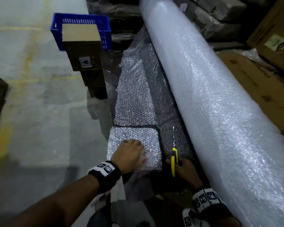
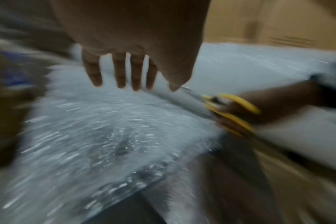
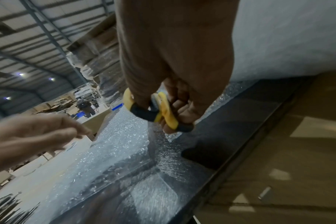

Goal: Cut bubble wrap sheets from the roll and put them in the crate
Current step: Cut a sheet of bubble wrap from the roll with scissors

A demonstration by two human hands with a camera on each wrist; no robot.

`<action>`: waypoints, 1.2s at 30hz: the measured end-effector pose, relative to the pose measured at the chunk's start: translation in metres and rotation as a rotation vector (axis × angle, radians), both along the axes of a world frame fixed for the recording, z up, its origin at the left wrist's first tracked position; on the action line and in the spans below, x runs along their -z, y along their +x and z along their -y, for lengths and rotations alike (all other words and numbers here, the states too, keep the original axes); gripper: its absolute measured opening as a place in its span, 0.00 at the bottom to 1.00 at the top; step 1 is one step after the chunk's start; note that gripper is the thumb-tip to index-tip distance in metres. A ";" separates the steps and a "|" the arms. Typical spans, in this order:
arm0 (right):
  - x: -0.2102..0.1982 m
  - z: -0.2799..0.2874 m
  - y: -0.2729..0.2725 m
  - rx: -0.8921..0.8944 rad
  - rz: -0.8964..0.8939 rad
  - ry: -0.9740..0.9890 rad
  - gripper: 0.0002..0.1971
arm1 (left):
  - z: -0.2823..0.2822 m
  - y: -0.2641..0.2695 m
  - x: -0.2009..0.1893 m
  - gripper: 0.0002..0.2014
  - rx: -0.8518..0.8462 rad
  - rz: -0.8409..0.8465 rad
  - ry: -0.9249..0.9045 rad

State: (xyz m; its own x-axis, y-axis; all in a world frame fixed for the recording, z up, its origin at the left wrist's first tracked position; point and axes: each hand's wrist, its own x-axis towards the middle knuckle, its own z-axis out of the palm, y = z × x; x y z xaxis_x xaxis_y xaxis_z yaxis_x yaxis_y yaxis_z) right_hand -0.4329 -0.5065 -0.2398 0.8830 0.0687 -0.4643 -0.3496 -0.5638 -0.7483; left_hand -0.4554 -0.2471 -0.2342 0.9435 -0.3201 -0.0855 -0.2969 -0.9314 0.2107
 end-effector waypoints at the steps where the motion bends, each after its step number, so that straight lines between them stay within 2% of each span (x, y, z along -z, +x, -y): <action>1: -0.001 0.001 -0.004 0.019 0.043 -0.035 0.14 | -0.013 0.002 0.000 0.30 -0.148 -0.023 -0.047; 3: -0.004 0.003 -0.008 0.034 0.099 -0.138 0.17 | -0.039 0.007 0.005 0.27 -0.478 -0.090 -0.133; 5: -0.009 0.003 -0.012 0.054 0.125 -0.227 0.20 | -0.063 0.013 0.016 0.33 -0.732 -0.236 -0.236; 8: -0.013 0.001 -0.020 0.086 0.141 -0.349 0.25 | -0.084 0.026 0.037 0.45 -0.882 -0.402 -0.418; 11: -0.006 -0.006 -0.030 0.172 0.069 -0.448 0.29 | -0.092 0.040 0.061 0.41 -0.951 -0.530 -0.613; 15: 0.000 -0.026 -0.049 0.368 0.022 -0.411 0.31 | -0.103 0.045 0.087 0.23 -0.931 -0.646 -0.760; 20: 0.009 -0.067 -0.081 0.550 -0.050 -0.418 0.31 | -0.115 0.056 0.084 0.19 -0.890 -0.735 -0.844; 24: 0.016 -0.092 -0.106 0.624 -0.083 -0.408 0.40 | -0.122 0.061 0.059 0.15 -0.749 -0.712 -0.900; 26: 0.021 -0.104 -0.114 0.647 -0.092 -0.428 0.41 | -0.123 0.060 0.042 0.12 -0.653 -0.687 -0.902; 30: 0.019 -0.132 -0.117 0.615 -0.060 -0.497 0.29 | -0.125 0.060 0.018 0.12 -0.494 -0.637 -0.949; 33: 0.022 -0.152 -0.114 0.701 -0.061 -0.491 0.29 | -0.137 0.058 -0.001 0.13 -0.403 -0.546 -1.005; 36: 0.030 -0.175 -0.115 0.705 -0.003 -0.542 0.30 | -0.158 0.058 -0.023 0.19 -0.326 -0.474 -1.109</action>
